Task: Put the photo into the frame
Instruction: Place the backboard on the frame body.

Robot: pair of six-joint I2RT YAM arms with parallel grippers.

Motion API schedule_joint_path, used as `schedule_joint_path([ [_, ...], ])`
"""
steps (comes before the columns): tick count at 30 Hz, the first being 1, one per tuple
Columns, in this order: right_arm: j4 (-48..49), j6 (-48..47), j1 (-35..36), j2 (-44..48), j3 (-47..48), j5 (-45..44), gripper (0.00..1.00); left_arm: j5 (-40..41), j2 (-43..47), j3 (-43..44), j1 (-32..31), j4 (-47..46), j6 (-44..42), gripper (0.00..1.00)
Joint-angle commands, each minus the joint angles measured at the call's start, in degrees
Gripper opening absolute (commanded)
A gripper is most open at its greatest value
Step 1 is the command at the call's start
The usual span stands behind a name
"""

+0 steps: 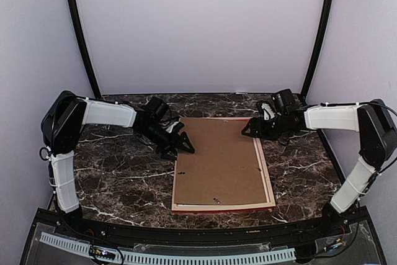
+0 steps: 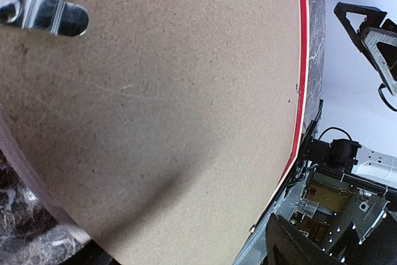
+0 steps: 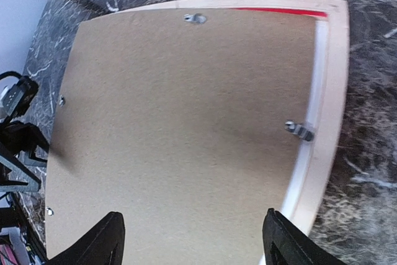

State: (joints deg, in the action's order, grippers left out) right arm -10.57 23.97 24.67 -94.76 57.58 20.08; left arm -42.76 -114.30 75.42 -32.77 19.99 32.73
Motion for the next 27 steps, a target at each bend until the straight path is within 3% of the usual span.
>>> schedule_joint_path([
  [1,-2.8,-2.8,-3.6,2.5,-2.7,-5.0,0.78,2.2,2.8,1.8,-0.4,3.3,-2.1,0.78],
  [7,-2.0,-3.5,-6.0,0.5,-4.3,-5.2,0.78,2.2,1.9,2.6,-1.2,3.6,-2.0,0.78],
  [27,5.7,-1.0,-4.1,-3.3,-6.6,4.4,0.76,3.1,-2.7,7.6,-3.7,6.4,-2.9,0.78],
])
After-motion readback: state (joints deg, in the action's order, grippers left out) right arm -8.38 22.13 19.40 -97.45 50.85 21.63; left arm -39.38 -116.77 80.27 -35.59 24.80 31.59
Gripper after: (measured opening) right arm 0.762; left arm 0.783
